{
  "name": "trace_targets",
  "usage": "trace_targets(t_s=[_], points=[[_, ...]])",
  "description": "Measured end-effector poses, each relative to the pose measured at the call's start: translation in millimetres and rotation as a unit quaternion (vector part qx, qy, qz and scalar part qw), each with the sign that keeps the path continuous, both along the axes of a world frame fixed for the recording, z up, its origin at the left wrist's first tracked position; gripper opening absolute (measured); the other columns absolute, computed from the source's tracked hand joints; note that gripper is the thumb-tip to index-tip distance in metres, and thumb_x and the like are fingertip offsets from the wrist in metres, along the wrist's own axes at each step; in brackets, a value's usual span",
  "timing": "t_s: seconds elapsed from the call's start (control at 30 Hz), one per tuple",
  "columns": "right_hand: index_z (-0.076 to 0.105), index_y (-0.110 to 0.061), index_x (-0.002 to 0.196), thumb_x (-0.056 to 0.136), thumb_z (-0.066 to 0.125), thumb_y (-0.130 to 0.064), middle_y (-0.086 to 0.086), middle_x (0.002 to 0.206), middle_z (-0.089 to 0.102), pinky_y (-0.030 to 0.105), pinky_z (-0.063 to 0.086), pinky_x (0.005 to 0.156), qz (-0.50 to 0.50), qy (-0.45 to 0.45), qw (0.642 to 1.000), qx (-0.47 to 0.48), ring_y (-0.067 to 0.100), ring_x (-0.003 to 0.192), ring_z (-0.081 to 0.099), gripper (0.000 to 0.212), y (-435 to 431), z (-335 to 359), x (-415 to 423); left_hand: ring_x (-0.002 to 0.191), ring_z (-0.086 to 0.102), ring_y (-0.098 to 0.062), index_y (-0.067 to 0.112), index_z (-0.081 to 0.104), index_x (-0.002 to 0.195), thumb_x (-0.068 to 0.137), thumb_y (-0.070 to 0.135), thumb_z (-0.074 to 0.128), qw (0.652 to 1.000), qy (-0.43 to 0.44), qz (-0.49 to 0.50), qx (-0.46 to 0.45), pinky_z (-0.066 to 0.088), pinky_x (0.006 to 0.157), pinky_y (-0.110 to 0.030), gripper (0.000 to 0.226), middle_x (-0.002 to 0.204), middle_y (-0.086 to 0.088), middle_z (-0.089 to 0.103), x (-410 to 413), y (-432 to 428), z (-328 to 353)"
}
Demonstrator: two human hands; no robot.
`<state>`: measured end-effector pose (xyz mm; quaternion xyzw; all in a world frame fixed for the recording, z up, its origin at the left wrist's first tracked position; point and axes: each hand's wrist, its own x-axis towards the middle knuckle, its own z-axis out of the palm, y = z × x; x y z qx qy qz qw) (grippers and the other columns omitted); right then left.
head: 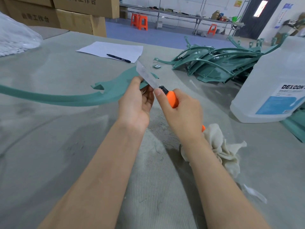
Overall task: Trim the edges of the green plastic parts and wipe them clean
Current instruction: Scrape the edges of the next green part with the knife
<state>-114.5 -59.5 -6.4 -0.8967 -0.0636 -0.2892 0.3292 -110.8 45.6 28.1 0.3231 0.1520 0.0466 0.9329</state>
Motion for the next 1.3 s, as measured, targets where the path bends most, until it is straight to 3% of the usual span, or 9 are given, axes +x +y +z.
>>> trace_targets(t_s=[0.23,0.33,0.47,0.7,0.83,0.97,1.13,1.23,1.3], points=[[0.028,-0.023,0.058,0.089,0.046,-0.068,-0.006,0.048,0.031,0.033,0.025,0.053,-0.019,0.001,1.0,-0.004,0.022,0.054,0.037,0.057,1.4,-2.9,1.7,0.059,0.056,-0.008,0.009,0.062,0.089,0.093,0.014,0.056,1.0,0.023,0.011,0.001,0.051,0.058,-0.015,0.008,0.068,-0.002,0.062,-1.6,-2.0,-0.1],[0.029,-0.022,0.058,0.09,0.045,-0.067,-0.006,0.05,0.034,0.033,0.022,0.05,-0.059,0.013,0.998,0.024,0.017,0.051,0.036,0.057,-8.0,-2.7,7.0,0.05,0.053,-0.004,0.01,0.061,0.089,0.094,0.014,0.053,1.0,0.011,0.013,0.012,0.046,0.05,-0.014,0.01,0.06,0.002,0.064,-3.6,-1.0,0.1],[0.03,-0.02,0.058,0.09,0.046,-0.065,-0.006,0.05,0.032,0.034,0.023,0.052,-0.082,0.041,0.994,0.063,0.015,0.051,0.033,0.058,-23.7,-3.3,12.2,0.051,0.054,-0.004,0.011,0.06,0.094,0.094,0.013,0.053,1.0,-0.011,0.013,0.023,0.046,0.052,-0.013,0.008,0.059,0.002,0.065,-5.3,-2.2,2.6],[0.028,-0.021,0.057,0.089,0.047,-0.065,-0.007,0.049,0.03,0.031,0.024,0.051,-0.012,0.014,0.997,0.078,0.011,0.048,0.03,0.058,-12.3,-0.3,7.4,0.049,0.054,-0.004,0.01,0.059,0.102,0.094,0.014,0.054,1.0,-0.009,0.016,0.004,0.046,0.05,-0.014,0.01,0.064,0.0,0.065,-2.8,0.9,0.7],[0.029,-0.02,0.058,0.09,0.05,-0.062,-0.006,0.048,0.03,0.031,0.026,0.054,0.035,0.014,0.997,0.063,0.014,0.049,0.032,0.057,-6.3,-1.5,4.5,0.049,0.054,-0.005,0.011,0.06,0.095,0.094,0.014,0.056,1.0,0.001,0.02,-0.003,0.046,0.049,-0.014,0.005,0.068,-0.001,0.064,-1.3,0.3,-0.7],[0.027,-0.022,0.056,0.089,0.051,-0.064,-0.006,0.046,0.028,0.032,0.024,0.054,0.043,0.014,0.997,0.055,0.015,0.048,0.03,0.058,-3.9,-2.8,3.5,0.049,0.055,-0.006,0.013,0.059,0.088,0.093,0.014,0.057,1.0,0.006,0.024,-0.008,0.046,0.048,-0.015,0.006,0.071,-0.002,0.062,0.2,0.1,-1.8],[0.028,-0.019,0.058,0.091,0.048,-0.063,-0.007,0.049,0.028,0.031,0.026,0.052,0.029,0.029,0.997,0.067,0.014,0.048,0.03,0.058,-7.3,-2.9,6.1,0.047,0.054,-0.005,0.01,0.06,0.09,0.094,0.015,0.055,1.0,-0.014,-0.001,-0.013,0.046,0.049,-0.015,0.008,0.06,0.001,0.066,0.9,2.8,-2.8],[0.034,-0.016,0.058,0.092,0.047,-0.061,-0.005,0.051,0.035,0.034,0.029,0.052,0.018,0.037,0.996,0.085,0.015,0.05,0.034,0.058,-10.0,-1.7,7.7,0.047,0.052,-0.005,0.009,0.061,0.083,0.095,0.016,0.054,0.998,-0.043,-0.028,-0.033,0.045,0.048,-0.016,0.015,0.057,0.002,0.065,0.8,3.8,-1.9],[0.042,-0.008,0.062,0.092,0.046,-0.062,0.006,0.057,0.05,0.038,0.036,0.056,0.032,0.045,0.993,0.108,0.017,0.054,0.04,0.062,-11.4,-0.9,8.8,0.046,0.051,-0.005,0.009,0.06,0.08,0.095,0.017,0.055,0.996,-0.062,-0.04,-0.054,0.043,0.048,-0.016,0.018,0.057,0.002,0.063,1.0,3.8,-1.4]])
